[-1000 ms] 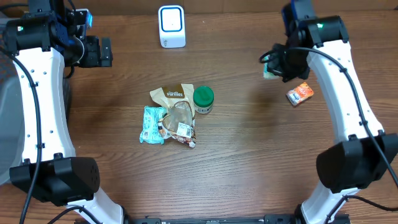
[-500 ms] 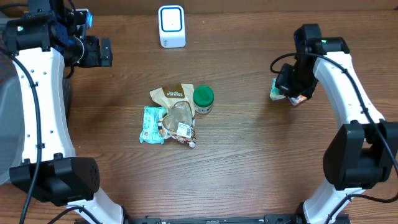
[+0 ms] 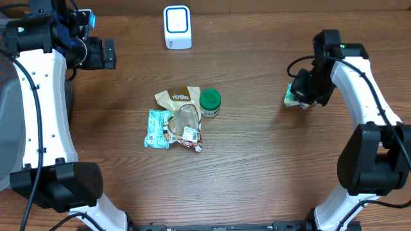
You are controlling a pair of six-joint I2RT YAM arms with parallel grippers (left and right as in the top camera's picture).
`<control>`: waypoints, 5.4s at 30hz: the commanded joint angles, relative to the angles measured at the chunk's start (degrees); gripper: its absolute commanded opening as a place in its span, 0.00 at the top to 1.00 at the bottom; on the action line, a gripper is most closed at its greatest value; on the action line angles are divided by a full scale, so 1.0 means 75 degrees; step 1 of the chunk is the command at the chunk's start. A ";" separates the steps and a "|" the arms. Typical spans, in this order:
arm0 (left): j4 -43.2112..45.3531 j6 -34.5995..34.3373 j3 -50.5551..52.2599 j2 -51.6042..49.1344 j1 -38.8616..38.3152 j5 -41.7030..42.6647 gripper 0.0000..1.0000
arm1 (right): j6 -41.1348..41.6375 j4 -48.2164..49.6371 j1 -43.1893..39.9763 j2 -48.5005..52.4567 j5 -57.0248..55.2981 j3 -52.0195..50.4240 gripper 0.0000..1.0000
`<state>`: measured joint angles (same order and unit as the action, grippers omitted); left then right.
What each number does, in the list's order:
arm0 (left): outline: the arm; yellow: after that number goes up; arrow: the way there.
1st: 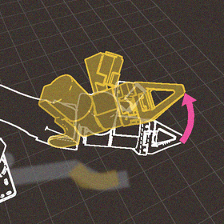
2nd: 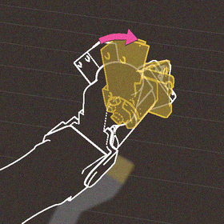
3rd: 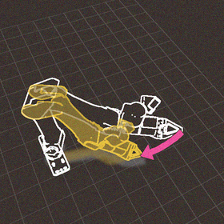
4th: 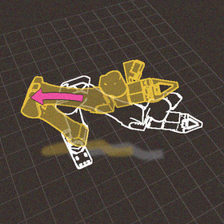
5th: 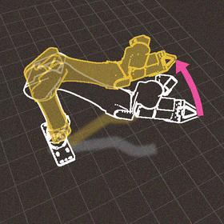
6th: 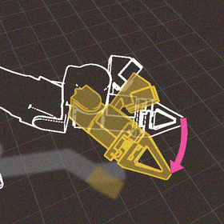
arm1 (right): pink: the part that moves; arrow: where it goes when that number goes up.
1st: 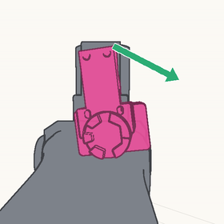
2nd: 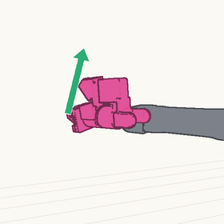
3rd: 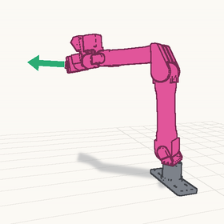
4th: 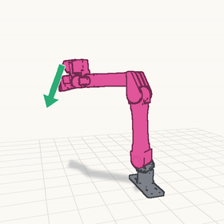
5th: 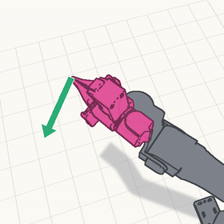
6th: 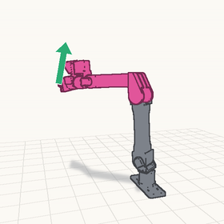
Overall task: Scan the item barcode
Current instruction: 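Carry the tissue pack right and set it beside the orange box, then open the right gripper and move it left toward the green jar, then lower the right gripper over the green lid and grasp the jar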
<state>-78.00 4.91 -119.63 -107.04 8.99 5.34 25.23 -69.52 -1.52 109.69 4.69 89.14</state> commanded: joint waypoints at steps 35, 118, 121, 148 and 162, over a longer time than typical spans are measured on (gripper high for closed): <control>0.0009 0.0152 -0.0070 -0.0061 -0.0003 -0.0032 0.00 | 0.0373 0.0947 -0.0029 0.0079 -0.0551 -0.0315 0.53; 0.0009 0.0152 -0.0070 -0.0061 -0.0003 -0.0032 0.01 | -0.2632 0.0396 0.3276 0.0070 -0.0851 0.2535 0.29; 0.0009 0.0152 -0.0070 -0.0061 -0.0003 -0.0032 0.01 | -0.2637 0.0391 0.3465 0.0073 -0.0886 0.2532 0.28; 0.0006 0.0152 -0.0070 -0.0061 -0.0003 -0.0032 0.01 | -0.2343 0.0644 0.4642 0.0930 -0.0956 0.2509 0.22; 0.0009 0.0152 -0.0070 -0.0061 -0.0003 -0.0029 0.00 | -0.4465 0.0970 0.4954 0.1524 -0.0417 0.2509 0.16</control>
<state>-78.02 4.91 -119.63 -107.04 8.99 5.34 -3.14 -62.76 34.94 120.70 0.43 106.74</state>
